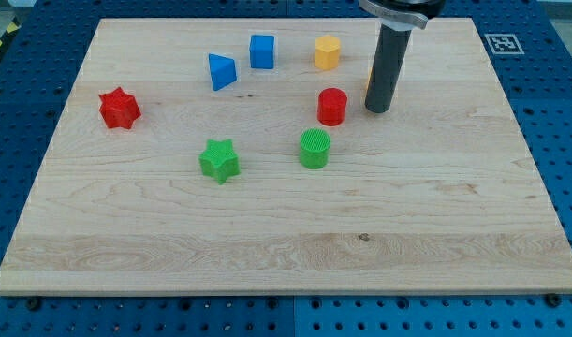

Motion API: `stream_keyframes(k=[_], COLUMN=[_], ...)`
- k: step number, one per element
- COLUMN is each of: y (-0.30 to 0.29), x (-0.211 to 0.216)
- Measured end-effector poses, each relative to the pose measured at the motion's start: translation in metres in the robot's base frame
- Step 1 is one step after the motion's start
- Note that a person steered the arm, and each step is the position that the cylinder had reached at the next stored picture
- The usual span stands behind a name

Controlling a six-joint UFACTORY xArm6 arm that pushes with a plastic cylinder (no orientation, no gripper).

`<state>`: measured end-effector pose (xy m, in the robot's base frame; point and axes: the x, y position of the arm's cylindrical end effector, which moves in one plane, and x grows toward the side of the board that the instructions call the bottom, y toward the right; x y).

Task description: Push the red circle vertically below the blue cube

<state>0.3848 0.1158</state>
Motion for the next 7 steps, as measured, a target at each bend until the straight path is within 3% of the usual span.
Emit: stream_keyframes(k=[7], y=[-0.123], x=[0.016])
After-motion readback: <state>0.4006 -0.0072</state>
